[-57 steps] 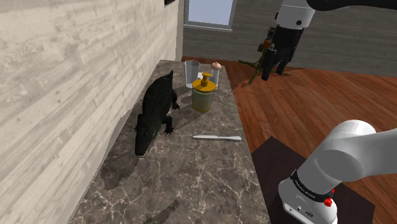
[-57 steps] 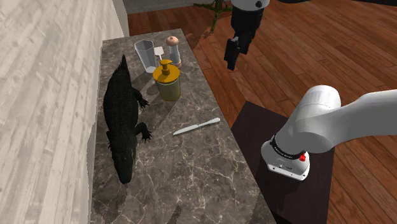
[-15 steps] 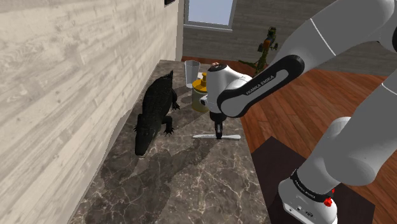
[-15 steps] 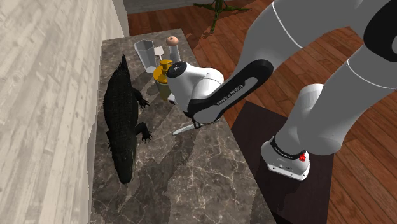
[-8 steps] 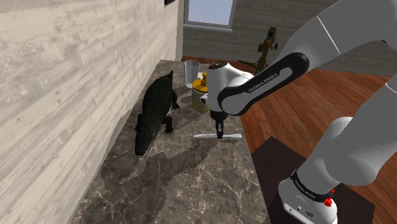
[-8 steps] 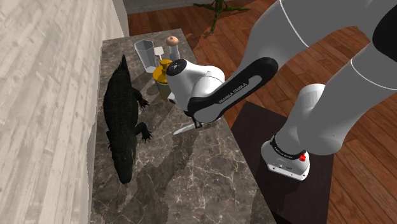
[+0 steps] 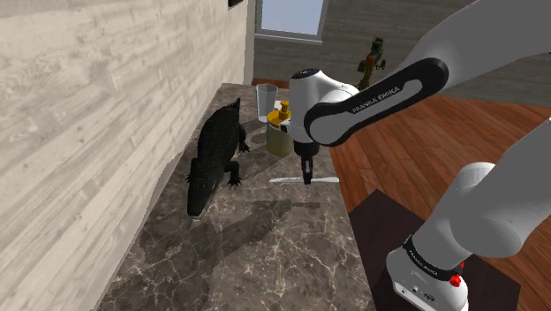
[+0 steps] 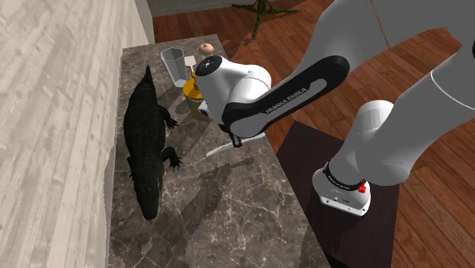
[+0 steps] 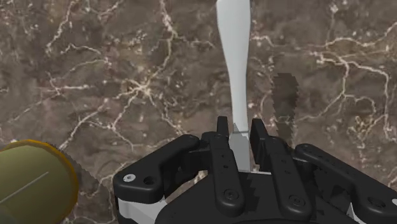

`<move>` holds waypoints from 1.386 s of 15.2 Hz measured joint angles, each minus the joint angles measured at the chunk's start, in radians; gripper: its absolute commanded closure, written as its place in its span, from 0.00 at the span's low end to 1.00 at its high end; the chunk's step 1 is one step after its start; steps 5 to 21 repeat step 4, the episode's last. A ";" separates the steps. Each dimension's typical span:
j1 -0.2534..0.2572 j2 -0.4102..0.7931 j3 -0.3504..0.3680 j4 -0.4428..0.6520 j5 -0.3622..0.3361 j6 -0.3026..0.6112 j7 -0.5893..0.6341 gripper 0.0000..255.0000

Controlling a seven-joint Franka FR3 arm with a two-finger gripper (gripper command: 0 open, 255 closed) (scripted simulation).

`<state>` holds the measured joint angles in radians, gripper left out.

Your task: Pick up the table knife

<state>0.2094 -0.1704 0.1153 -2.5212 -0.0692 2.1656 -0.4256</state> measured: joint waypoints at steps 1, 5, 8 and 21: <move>0.001 -0.009 0.000 0.006 0.002 -0.015 -0.002 1.00; 0.002 -0.036 -0.001 0.020 0.007 -0.055 -0.007 1.00; 0.002 -0.036 -0.001 0.020 0.007 -0.055 -0.007 1.00; 0.002 -0.036 -0.001 0.020 0.007 -0.055 -0.007 1.00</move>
